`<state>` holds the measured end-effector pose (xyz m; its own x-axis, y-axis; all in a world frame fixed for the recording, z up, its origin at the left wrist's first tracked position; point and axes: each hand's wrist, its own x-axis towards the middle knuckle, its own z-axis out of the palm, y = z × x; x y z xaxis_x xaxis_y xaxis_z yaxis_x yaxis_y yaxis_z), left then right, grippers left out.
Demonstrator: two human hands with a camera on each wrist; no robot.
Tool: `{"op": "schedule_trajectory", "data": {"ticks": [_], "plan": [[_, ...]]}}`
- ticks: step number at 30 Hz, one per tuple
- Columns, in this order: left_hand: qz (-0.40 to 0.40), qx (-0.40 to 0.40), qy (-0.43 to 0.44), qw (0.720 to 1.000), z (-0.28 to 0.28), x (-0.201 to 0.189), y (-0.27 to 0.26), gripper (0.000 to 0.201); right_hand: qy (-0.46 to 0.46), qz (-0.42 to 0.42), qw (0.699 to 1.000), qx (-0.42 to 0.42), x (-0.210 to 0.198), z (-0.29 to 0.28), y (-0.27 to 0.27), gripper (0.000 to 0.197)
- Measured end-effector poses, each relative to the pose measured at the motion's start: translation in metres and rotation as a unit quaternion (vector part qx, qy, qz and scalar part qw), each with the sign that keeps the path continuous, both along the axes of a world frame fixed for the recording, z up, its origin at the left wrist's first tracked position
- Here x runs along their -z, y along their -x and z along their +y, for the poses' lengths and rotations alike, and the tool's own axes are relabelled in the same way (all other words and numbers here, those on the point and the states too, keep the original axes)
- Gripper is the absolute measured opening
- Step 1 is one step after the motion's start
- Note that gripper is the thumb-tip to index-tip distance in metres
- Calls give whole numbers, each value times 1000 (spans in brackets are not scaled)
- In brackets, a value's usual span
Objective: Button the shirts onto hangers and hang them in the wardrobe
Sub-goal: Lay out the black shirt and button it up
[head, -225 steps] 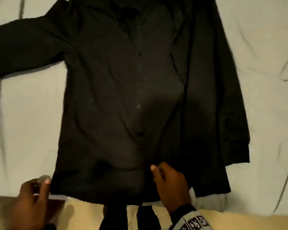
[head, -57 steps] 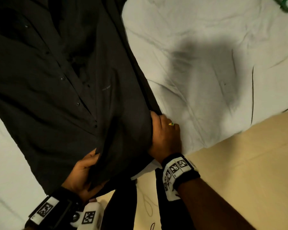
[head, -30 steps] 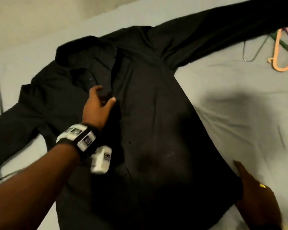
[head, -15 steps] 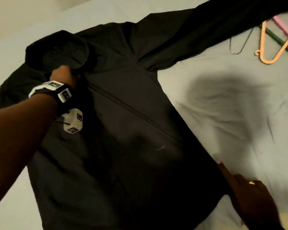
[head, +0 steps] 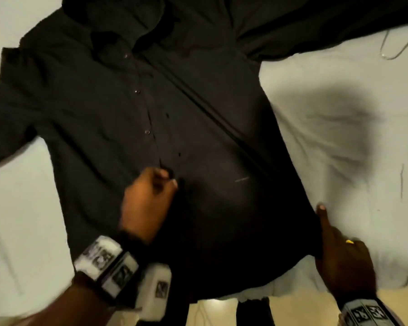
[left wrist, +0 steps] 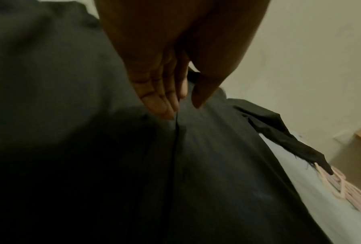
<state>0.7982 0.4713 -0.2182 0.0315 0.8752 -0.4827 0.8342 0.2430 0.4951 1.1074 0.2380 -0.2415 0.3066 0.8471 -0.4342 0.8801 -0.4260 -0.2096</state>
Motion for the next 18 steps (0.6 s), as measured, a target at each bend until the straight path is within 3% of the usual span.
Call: {"op": "schedule_trajectory", "data": {"ticks": [2, 4, 9, 12, 15, 18], "plan": [[54, -7, 114, 992, -71, 2, 9, 28, 13, 13, 1000, -11, -2, 2, 0, 85], [73, -22, 163, 984, -118, 4, 6, 37, 1, 8, 1000, -30, -1, 1, 0, 74], [73, -103, 124, 984, -150, 6, -25, 45, 57, -14, 997, -58, 0, 0, -3, 68], [60, -129, 101, 985, -153, 10, -38, 29, 84, 22, 996, -17, -6, 9, -3, 68], [15, -167, 63, 984, -162, 8, -38, 16, 87, 24, 995, -42, -12, 10, -1, 74], [-37, -260, 35, 964, -177, 0, -29, 11, 65, 7, 996, -54, -12, 4, -7, 79]]}}
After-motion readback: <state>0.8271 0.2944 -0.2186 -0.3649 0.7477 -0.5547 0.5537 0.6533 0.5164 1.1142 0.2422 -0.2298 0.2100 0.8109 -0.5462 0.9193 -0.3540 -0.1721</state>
